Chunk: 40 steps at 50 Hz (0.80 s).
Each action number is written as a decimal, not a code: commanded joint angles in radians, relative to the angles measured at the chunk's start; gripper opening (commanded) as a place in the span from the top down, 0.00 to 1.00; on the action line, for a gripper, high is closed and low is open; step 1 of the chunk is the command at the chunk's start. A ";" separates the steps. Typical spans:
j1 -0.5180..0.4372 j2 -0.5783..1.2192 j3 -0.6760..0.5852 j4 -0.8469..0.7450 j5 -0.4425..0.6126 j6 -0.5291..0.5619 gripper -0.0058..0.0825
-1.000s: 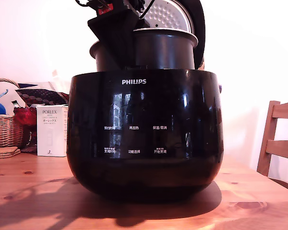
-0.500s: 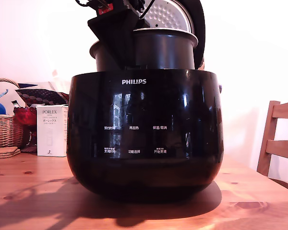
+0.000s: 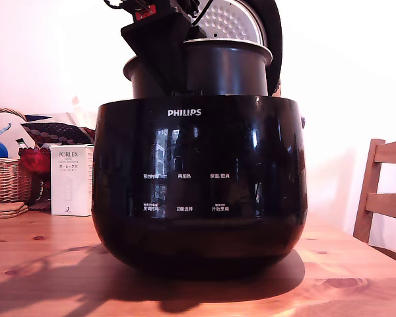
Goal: Place the pot you are holding inside the rice cooker
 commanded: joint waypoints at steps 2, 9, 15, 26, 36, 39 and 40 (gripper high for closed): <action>0.002 0.000 0.037 0.032 -0.002 -0.002 0.92; 0.003 0.000 0.037 0.035 -0.002 -0.013 0.92; 0.003 0.000 0.037 0.045 -0.002 -0.029 0.88; 0.003 0.000 0.037 0.050 -0.009 -0.035 0.89; 0.003 0.000 0.037 0.051 -0.009 -0.035 0.88; 0.003 0.000 0.037 0.050 -0.009 -0.035 0.88; 0.003 0.000 0.037 0.050 -0.009 -0.035 0.88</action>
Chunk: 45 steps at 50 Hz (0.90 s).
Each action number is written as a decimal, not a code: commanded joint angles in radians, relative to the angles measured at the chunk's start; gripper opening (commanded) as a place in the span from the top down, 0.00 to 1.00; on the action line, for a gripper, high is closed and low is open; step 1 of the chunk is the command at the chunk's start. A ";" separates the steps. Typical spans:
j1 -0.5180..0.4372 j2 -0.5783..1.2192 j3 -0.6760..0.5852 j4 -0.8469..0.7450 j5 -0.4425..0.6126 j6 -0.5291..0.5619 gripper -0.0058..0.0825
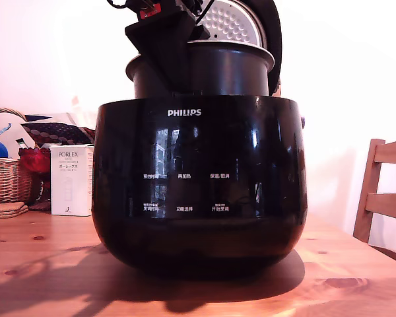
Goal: Place the pot you are holding inside the rice cooker
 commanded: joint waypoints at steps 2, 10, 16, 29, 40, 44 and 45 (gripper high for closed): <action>0.004 0.000 0.037 0.036 -0.007 -0.008 0.88; 0.004 0.000 0.037 0.035 -0.007 -0.008 0.88; 0.004 0.000 0.037 0.036 -0.006 -0.011 0.87; 0.004 0.000 0.037 0.036 -0.007 -0.026 0.85; 0.006 0.000 0.037 0.036 -0.008 -0.026 0.85; 0.010 0.000 0.037 0.035 -0.017 -0.026 0.85; 0.010 0.000 0.037 0.036 -0.019 -0.026 0.85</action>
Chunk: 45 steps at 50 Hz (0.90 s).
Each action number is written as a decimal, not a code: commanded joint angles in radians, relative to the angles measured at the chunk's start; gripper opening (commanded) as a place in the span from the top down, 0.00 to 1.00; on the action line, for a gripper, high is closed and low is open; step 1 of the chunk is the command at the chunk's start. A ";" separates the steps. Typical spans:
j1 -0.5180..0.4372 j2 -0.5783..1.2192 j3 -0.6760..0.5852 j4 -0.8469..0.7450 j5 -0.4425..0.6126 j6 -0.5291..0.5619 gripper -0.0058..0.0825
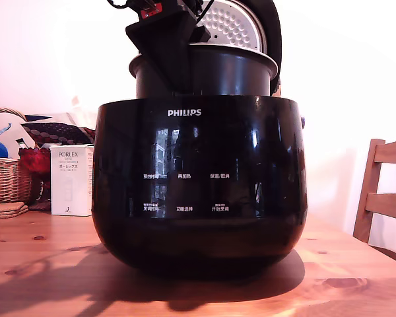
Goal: Place the pot you are holding inside the rice cooker
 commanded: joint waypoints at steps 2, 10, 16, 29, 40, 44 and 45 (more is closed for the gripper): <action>0.010 0.000 0.037 0.029 -0.016 -0.004 0.85; 0.011 -0.001 0.037 0.029 -0.018 -0.004 0.85; 0.010 -0.001 0.037 0.029 -0.018 -0.004 0.85; 0.014 -0.002 0.037 0.029 -0.016 -0.005 0.85; 0.020 -0.014 0.039 0.030 -0.013 -0.006 0.85; 0.020 -0.021 0.043 0.029 -0.013 -0.015 0.85; 0.022 -0.021 0.043 0.031 -0.013 -0.015 0.85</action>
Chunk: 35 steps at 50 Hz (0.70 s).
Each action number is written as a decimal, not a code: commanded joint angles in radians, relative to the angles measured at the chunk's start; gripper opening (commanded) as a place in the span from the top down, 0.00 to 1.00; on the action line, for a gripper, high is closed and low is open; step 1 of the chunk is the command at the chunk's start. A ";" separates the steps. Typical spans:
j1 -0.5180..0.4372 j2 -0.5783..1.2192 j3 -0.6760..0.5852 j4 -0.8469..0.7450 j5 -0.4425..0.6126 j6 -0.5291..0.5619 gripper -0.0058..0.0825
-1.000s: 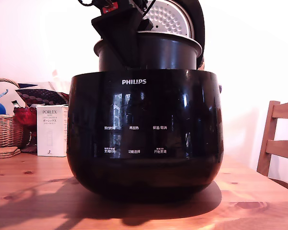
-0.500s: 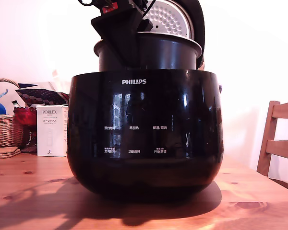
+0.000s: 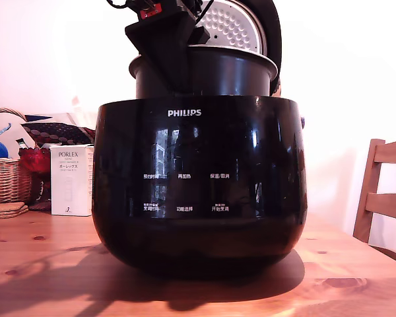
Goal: Place the pot you are holding inside the rice cooker
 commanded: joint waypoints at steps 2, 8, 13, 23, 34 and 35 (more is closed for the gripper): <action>0.023 -0.021 0.043 0.033 -0.008 -0.010 0.85; 0.024 -0.021 0.044 0.030 -0.007 -0.030 0.85; 0.024 -0.027 0.055 0.032 -0.006 -0.029 0.85; 0.032 -0.027 0.063 0.034 -0.002 -0.035 0.85; 0.036 -0.027 0.063 0.030 0.001 -0.036 0.85; 0.036 -0.027 0.063 0.030 0.002 -0.036 0.85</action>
